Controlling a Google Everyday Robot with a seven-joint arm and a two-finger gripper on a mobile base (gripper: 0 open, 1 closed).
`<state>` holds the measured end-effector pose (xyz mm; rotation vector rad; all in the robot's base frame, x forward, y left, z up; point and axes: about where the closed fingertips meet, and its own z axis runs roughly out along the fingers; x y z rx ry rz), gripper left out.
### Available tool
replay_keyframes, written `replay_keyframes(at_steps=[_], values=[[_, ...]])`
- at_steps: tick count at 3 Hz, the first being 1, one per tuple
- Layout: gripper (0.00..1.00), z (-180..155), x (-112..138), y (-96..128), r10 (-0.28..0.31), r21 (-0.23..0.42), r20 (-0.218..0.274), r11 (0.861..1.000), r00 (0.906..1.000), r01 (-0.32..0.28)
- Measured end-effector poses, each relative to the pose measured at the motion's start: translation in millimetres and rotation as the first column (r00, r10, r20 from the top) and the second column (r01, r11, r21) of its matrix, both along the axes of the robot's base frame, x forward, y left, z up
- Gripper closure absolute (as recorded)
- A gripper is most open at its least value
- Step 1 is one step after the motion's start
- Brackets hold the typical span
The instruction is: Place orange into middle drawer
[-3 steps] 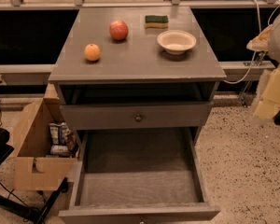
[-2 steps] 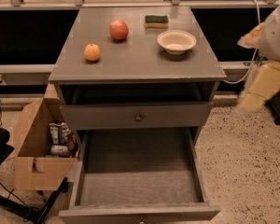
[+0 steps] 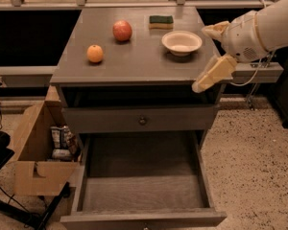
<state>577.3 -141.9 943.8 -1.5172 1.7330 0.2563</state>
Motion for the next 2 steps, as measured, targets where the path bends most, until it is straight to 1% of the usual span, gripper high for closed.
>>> replay_keyframes(at_steps=[1, 2], values=[[0.0, 1.4, 60.5, 47.8, 0.04, 0.184, 0.108, 0.981, 0.9933, -0.059], [0.0, 1.6, 60.0, 48.0, 0.041, 0.183, 0.108, 0.981, 0.9934, -0.06]])
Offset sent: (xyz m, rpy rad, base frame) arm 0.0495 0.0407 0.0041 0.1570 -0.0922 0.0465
